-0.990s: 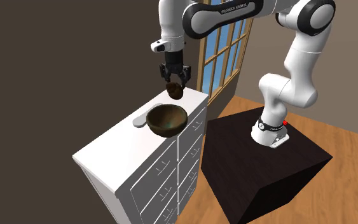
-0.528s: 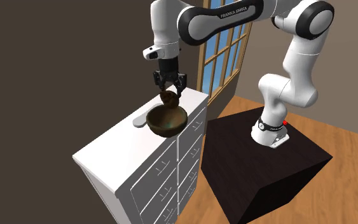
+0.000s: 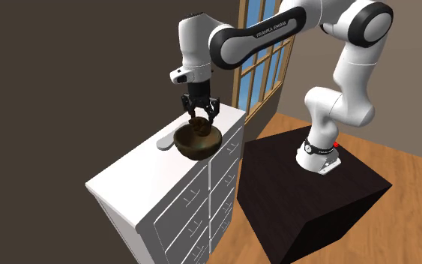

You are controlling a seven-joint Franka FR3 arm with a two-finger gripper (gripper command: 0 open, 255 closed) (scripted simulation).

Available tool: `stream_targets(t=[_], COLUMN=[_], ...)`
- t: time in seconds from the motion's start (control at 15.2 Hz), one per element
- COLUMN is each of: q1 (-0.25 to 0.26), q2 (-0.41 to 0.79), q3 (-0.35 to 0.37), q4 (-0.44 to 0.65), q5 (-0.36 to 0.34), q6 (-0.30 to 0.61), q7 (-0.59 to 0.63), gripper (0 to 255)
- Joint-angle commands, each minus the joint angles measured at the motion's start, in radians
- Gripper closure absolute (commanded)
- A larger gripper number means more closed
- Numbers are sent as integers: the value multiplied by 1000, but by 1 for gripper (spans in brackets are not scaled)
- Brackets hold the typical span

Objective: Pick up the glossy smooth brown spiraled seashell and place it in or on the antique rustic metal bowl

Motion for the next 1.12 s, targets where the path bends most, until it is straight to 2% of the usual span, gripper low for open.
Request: stream_targets(t=[0.0,0.2,0.66,0.73,1.06], q1=[-1,-2,-2,-2,-2], q2=[7,17,17,17,17], q3=[-1,0,0,0,0], q4=[-21,-50,-50,-50,-50], q5=[5,12,12,12,12], q6=[27,64,64,64,64], q7=[-6,-13,-13,-13,-13], gripper=[255,255,255,0,0])
